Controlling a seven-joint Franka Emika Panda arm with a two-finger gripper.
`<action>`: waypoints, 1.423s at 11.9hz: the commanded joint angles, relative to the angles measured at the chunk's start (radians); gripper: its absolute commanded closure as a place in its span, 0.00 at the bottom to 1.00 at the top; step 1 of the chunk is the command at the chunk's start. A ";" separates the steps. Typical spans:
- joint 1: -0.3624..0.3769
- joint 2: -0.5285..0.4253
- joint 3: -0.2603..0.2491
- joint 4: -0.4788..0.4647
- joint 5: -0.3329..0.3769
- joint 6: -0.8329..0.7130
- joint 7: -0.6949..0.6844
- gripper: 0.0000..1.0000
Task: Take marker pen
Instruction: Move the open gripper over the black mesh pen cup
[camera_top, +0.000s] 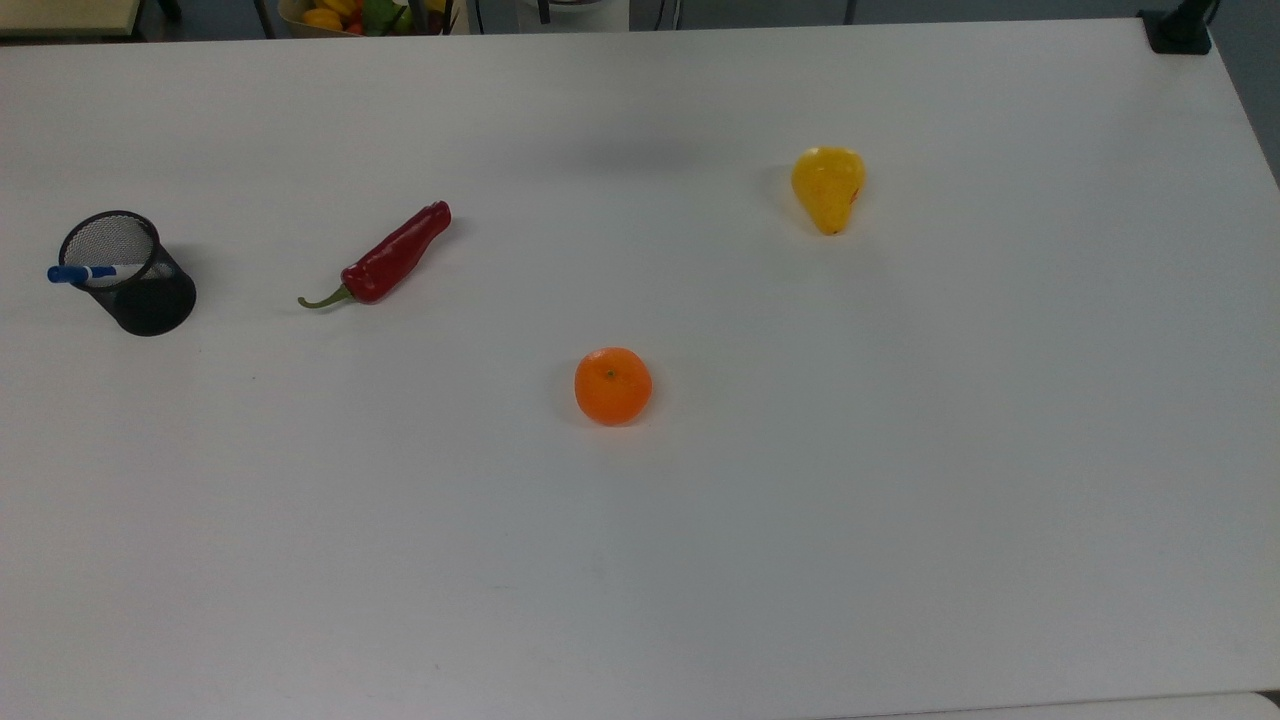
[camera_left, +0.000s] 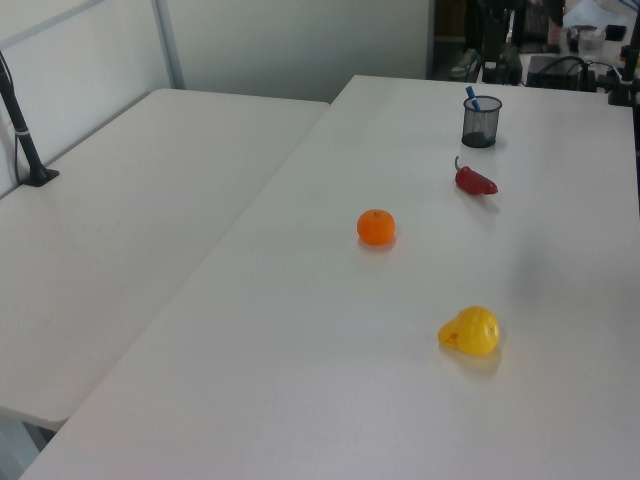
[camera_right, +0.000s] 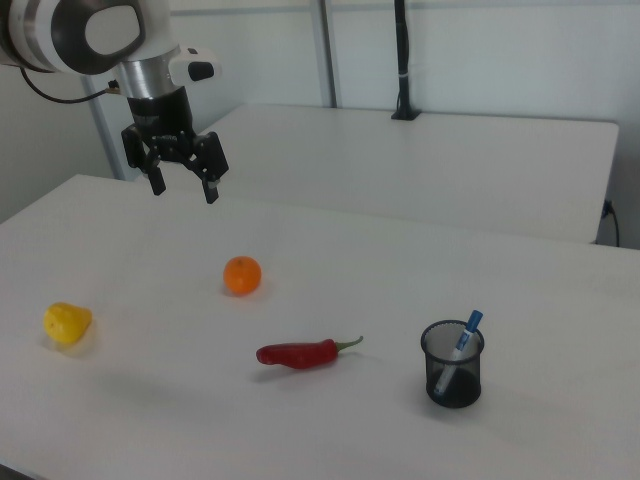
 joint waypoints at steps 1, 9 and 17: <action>-0.024 0.000 0.003 0.016 -0.007 -0.037 -0.023 0.00; -0.027 -0.029 0.006 -0.006 -0.016 -0.030 -0.022 0.00; -0.120 0.014 -0.057 -0.018 -0.045 0.229 0.007 0.00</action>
